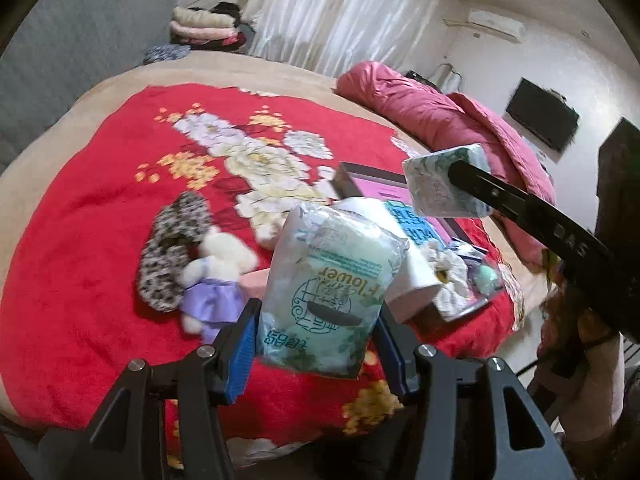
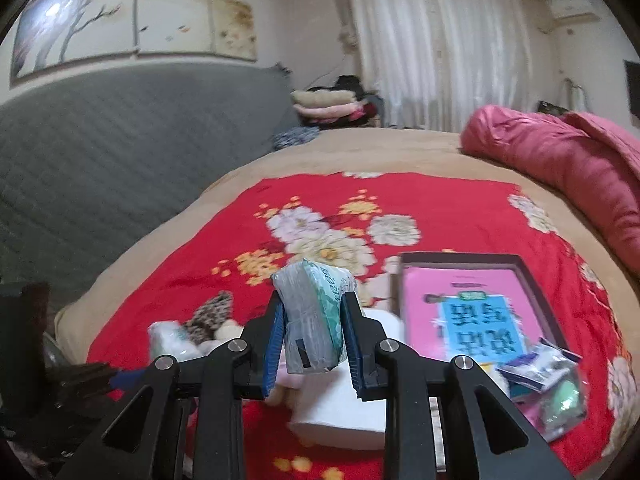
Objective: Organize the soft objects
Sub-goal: 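Carry the wipes pack and tissue packet over the pink tray with both tools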
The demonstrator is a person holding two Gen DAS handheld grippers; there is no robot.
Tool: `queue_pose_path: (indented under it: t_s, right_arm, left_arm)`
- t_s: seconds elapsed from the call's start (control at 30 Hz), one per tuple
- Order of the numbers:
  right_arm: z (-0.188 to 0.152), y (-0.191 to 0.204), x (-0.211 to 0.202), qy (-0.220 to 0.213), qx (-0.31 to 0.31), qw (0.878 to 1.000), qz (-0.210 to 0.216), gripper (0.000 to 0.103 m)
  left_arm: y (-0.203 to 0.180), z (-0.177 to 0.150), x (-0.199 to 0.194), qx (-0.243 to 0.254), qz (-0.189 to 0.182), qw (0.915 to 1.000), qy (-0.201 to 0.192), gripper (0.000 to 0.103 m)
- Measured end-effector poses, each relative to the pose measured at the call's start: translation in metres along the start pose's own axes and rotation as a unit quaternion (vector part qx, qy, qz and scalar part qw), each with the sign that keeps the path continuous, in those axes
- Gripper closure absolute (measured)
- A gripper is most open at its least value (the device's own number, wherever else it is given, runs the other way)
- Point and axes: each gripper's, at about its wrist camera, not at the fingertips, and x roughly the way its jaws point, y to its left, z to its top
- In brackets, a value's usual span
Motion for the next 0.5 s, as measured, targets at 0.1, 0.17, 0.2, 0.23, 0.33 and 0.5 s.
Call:
queue_pose_path:
  t_s: [0.1,0.17,0.2,0.23,0.33,0.5]
  right_arm:
    - [-0.003,-0.022,-0.010,-0.010,0.025,1.000,-0.011,0.075]
    - [-0.006,-0.036,-0.016,-0.016,0.037,0.999,-0.020,0.075]
    - [-0.007,-0.042,-0.017,-0.017,0.043,0.999,-0.022,0.075]
    - [-0.008,-0.048,-0.019,-0.020,0.050,0.998,-0.026,0.075]
    - [-0.011,-0.068,-0.025,-0.025,0.070,0.997,-0.038,0.075]
    - [-0.021,-0.105,-0.038,-0.036,0.109,0.991,-0.064,0.075]
  left_arm:
    - [-0.020,0.003,0.003,0.013,-0.009,0.9999,0.003,0.049]
    - [-0.031,0.005,0.004,0.018,-0.015,0.9997,0.005,0.049]
    - [-0.038,0.007,0.006,0.022,-0.018,0.9996,0.007,0.049]
    - [-0.043,0.008,0.008,0.025,-0.021,0.9994,0.008,0.049]
    - [-0.061,0.012,0.015,0.037,-0.028,0.9989,0.012,0.049]
    - [-0.086,0.022,0.032,0.053,-0.035,0.9978,0.019,0.049]
